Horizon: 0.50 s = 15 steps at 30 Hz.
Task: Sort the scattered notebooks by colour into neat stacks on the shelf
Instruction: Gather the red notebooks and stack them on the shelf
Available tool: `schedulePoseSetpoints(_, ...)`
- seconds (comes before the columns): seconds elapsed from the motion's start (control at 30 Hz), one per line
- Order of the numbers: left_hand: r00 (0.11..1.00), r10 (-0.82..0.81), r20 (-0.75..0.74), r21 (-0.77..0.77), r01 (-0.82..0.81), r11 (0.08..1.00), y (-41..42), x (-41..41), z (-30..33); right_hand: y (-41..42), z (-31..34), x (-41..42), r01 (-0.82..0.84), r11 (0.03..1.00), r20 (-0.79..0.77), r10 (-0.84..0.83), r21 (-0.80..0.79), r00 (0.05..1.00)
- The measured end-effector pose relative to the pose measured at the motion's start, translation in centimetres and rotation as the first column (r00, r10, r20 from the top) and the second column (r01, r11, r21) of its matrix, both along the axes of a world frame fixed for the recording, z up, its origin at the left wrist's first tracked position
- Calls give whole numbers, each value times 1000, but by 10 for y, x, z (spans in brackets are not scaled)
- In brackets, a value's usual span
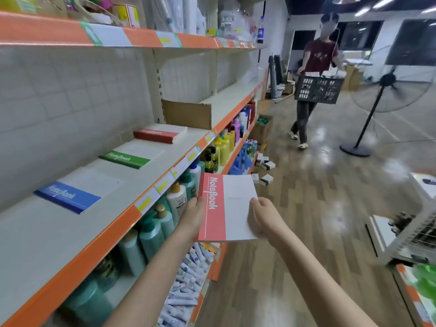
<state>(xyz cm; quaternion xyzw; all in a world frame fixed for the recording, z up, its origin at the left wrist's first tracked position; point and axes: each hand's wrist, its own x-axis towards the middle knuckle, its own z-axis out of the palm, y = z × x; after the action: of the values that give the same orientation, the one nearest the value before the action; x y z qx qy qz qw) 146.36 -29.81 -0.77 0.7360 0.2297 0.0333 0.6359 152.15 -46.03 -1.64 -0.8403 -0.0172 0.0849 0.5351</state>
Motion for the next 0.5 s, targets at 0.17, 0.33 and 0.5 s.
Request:
schedulePoseSetpoints(0.17,999,-36,-2,-43,36,998,2,59,-3,1,-2,57,24,1000,-12,-24,-3,1000)
schedulePoseSetpoints(0.33,999,-49,11,-44,49,998,8,135,1,6,4,128,41,999,1,-41,1,999)
schedulePoseSetpoints(0.5,999,-38,5,-39,38,999,22,205,13,19,17,199,36,999,9,-36,-6,999)
